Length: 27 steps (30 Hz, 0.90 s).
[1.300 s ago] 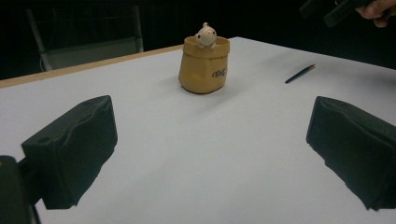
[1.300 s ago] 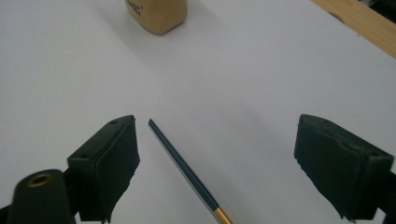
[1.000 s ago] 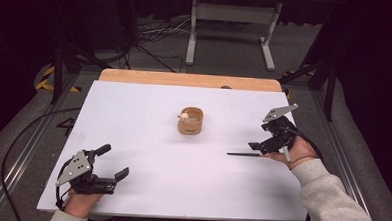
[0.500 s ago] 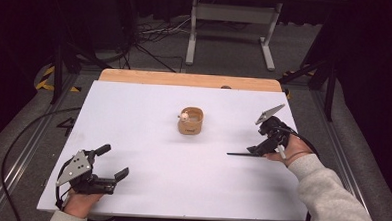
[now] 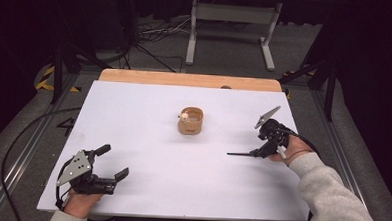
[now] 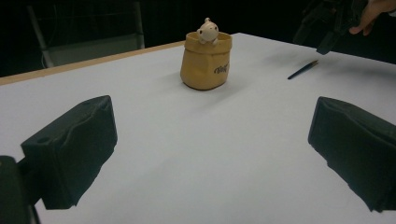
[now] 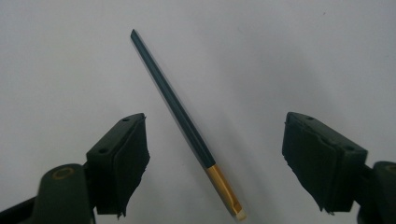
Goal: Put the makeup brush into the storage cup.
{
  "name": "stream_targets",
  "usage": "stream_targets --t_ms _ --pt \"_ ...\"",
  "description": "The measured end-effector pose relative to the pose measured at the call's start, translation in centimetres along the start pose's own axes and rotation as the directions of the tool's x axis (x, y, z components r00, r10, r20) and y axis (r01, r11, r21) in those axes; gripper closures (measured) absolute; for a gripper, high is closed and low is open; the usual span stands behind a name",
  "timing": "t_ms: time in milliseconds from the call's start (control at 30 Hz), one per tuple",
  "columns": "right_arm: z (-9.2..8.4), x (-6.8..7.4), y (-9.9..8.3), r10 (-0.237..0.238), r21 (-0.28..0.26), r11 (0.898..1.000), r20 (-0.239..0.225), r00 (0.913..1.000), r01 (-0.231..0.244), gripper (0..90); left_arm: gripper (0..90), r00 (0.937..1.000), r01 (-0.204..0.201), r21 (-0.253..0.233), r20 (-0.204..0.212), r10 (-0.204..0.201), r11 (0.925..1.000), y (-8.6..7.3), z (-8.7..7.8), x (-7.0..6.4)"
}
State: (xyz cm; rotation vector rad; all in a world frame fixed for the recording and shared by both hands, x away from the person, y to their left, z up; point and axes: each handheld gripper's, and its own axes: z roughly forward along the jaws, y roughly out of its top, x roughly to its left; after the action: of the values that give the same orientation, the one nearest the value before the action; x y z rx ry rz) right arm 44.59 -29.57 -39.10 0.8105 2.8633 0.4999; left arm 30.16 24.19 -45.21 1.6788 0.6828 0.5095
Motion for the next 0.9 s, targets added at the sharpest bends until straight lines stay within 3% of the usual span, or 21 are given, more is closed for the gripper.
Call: stream_targets --t_ms 400,900 --pt "0.6 -0.3 -0.3 -0.037 0.085 0.996 -0.018 0.9992 0.038 30.4 2.1 1.0000 0.001 0.003 -0.002 -0.001 1.0000 0.0 0.1 0.0" --pt "1.4 -0.5 0.0 -0.080 0.171 0.982 -0.033 0.9963 0.084 36.2 2.4 1.0000 0.000 0.011 0.004 0.000 0.9999 0.0 0.0 0.0"
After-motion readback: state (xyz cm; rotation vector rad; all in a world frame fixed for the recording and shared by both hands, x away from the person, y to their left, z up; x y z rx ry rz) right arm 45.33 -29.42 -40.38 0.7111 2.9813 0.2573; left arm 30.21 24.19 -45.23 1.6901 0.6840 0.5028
